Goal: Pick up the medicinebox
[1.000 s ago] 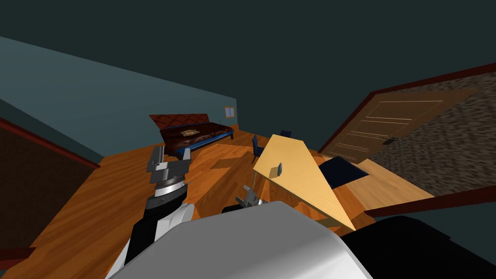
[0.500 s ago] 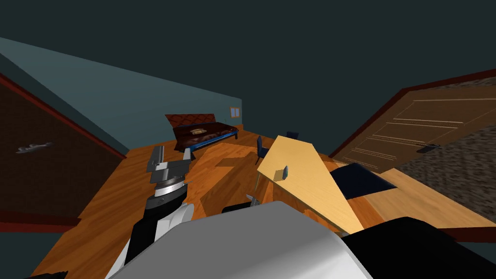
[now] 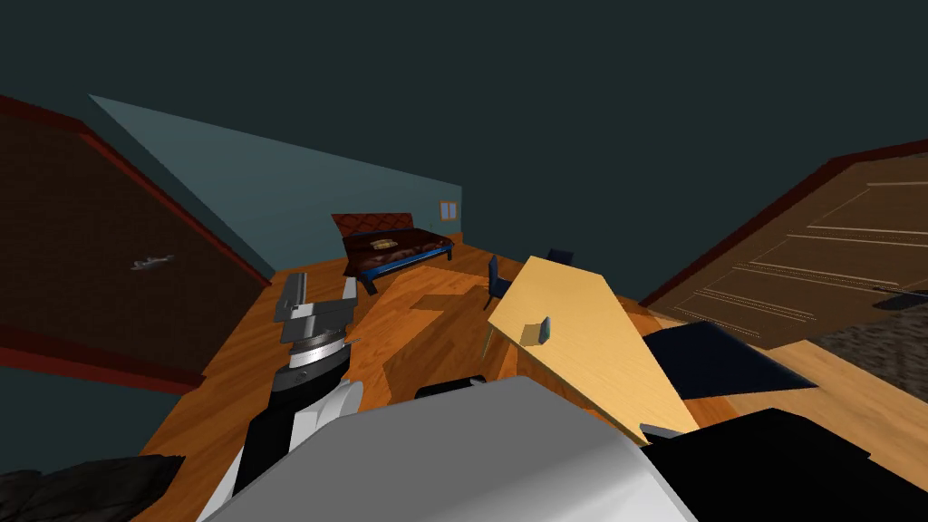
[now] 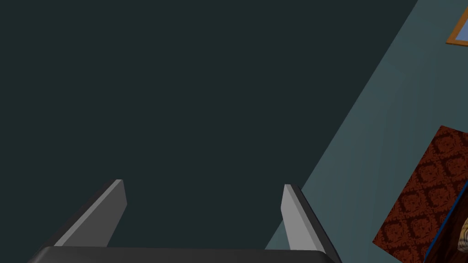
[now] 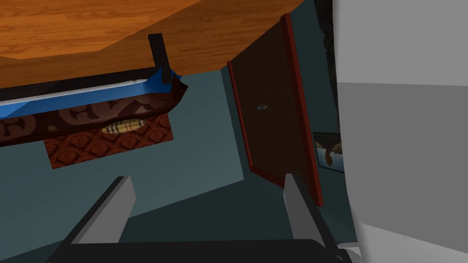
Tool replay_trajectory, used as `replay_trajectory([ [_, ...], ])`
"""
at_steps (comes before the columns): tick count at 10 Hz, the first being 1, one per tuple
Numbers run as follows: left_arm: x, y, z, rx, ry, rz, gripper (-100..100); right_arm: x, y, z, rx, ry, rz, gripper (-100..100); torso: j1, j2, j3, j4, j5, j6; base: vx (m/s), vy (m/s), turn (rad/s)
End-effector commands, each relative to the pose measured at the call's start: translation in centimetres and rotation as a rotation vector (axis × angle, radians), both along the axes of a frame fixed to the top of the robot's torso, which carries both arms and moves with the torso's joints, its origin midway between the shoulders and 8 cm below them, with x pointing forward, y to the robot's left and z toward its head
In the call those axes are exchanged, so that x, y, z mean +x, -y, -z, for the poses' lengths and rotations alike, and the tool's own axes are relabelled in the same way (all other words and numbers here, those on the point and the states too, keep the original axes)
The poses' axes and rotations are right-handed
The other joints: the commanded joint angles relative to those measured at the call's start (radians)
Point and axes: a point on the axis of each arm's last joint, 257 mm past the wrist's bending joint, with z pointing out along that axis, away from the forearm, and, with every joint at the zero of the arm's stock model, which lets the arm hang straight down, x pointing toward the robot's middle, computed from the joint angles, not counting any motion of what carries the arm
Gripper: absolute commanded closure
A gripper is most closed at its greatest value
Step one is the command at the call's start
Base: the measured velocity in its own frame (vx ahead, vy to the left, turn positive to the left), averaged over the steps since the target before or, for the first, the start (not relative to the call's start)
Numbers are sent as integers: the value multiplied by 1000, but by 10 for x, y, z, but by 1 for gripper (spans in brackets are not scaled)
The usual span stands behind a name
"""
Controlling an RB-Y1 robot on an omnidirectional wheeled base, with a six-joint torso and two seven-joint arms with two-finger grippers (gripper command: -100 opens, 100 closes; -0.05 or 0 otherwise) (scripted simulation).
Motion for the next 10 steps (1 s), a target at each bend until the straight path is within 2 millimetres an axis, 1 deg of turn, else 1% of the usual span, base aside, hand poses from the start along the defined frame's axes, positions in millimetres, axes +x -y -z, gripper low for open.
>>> replay_trajectory([
  [1,0,0,0,0,0,0,0,-16,27,21,-89,14,-57,-100,0,0,0,0,0,0,15,17,231],
  [2,0,0,0,0,0,0,0,-24,32,28,-110,10,-70,-100,0,0,0,0,0,-1,20,9,127],
  [3,0,0,0,0,0,0,0,-32,60,42,-187,26,-115,-100,0,0,0,0,0,0,27,17,169],
  [4,0,0,0,0,0,0,0,-43,66,50,-211,22,-136,-100,0,-1,0,0,0,-1,26,7,144],
  [5,0,0,0,0,0,0,0,-49,95,61,-280,34,-178,-100,0,-1,0,0,0,0,35,8,235],
  [6,0,0,0,0,0,0,0,-59,103,68,-309,34,-202,-100,0,-2,-1,0,0,-1,33,-1,81],
  [7,0,0,0,0,0,0,0,-59,103,68,-309,34,-202,-100,-1,-1,-1,0,0,0,13,-2,-29],
  [8,0,0,0,0,0,0,0,-70,135,78,-385,50,-260,-100,0,0,0,0,0,0,21,3,182],
  [9,0,0,0,0,0,0,0,-74,143,83,-405,47,-269,-100,-1,-1,0,0,0,-1,25,-5,114],
  [10,0,0,0,0,0,0,0,-80,175,88,-474,64,-321,-100,-1,-1,0,0,0,0,35,2,155],
])
